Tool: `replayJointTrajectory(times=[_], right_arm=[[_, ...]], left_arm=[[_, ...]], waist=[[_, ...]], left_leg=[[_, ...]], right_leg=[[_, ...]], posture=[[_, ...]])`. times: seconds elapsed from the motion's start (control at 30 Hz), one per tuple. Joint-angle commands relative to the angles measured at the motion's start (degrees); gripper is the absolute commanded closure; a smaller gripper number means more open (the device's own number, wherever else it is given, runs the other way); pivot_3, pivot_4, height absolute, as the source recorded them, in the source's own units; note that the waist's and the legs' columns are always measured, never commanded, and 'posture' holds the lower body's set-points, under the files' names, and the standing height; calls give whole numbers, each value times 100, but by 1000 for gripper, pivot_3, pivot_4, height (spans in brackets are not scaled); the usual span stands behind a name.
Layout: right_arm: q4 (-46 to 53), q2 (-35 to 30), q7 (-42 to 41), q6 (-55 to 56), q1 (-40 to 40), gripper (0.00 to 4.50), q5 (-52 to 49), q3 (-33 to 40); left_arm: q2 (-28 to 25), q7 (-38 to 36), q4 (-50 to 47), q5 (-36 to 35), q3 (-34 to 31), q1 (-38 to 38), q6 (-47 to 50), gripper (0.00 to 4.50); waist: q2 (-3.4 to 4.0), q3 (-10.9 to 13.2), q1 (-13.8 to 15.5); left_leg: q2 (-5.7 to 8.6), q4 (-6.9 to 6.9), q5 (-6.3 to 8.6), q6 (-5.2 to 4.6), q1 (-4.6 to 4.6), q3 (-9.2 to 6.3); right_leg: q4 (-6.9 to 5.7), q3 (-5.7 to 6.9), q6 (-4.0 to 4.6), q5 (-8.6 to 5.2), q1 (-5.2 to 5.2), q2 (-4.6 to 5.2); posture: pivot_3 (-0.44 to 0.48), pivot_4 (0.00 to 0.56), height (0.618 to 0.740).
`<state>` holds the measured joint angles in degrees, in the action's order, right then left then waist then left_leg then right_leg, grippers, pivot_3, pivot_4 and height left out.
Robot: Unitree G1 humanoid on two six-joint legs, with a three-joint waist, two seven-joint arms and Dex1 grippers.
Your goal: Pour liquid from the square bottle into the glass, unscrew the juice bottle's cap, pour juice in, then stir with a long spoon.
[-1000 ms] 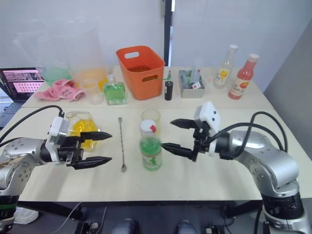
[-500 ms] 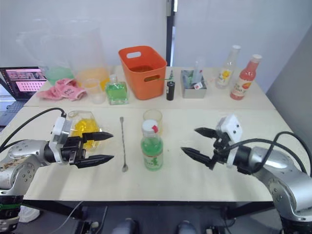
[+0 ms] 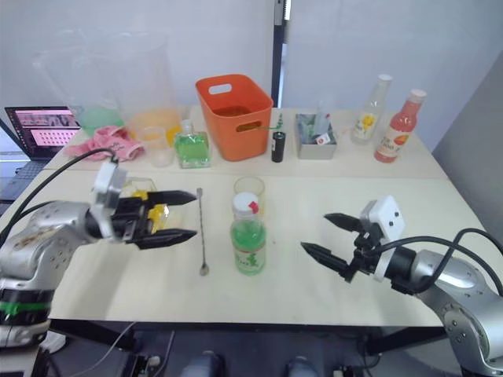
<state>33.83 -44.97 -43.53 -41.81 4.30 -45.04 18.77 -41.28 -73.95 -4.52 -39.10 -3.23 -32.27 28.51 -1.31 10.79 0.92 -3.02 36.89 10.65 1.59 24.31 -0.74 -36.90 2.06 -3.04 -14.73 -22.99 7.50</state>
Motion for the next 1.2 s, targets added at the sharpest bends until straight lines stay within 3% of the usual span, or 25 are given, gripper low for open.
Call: replayJointTrajectory(times=[0.03,0.27,0.7,1.0,1.07,1.2], right_arm=[[165,-181,-57,-96,122,7,-271,126],[256,-410,46,-253,254,7,-519,203],[433,-444,365,-258,158,7,-730,271],[504,-448,522,-277,192,0,-823,311],[509,-478,552,-265,217,0,-832,311],[518,-529,644,-274,319,0,-884,261]], left_arm=[[156,-99,187,90,286,-347,107,0],[617,-134,399,415,838,-925,67,0],[1055,-159,574,569,1044,-1201,159,0],[1200,-202,584,706,1106,-1117,17,2839],[1236,-192,603,767,1118,-1100,-56,3113],[1262,-212,657,889,1156,-1095,-199,3117]], waist=[[-1,0,-33],[-3,0,-59],[-4,0,-30],[-4,0,-34],[-4,0,-35],[-4,0,-30]], left_leg=[[0,0,0,0,0,0],[0,0,2,-4,0,0],[1,2,2,-4,2,0],[1,2,2,-4,0,0],[1,2,2,-5,0,0],[2,2,2,-4,0,0]], right_leg=[[0,0,0,0,-1,0],[-4,-5,-1,-1,-4,-1],[-4,-7,-1,-1,-4,-1],[-4,-7,-1,-1,-4,-1],[-4,-7,-1,-1,-4,-1],[-4,-7,-1,-1,-4,-1]], posture=[[0,150,739],[0,150,739],[0,150,739],[0,150,739],[0,150,739],[0,150,739]])
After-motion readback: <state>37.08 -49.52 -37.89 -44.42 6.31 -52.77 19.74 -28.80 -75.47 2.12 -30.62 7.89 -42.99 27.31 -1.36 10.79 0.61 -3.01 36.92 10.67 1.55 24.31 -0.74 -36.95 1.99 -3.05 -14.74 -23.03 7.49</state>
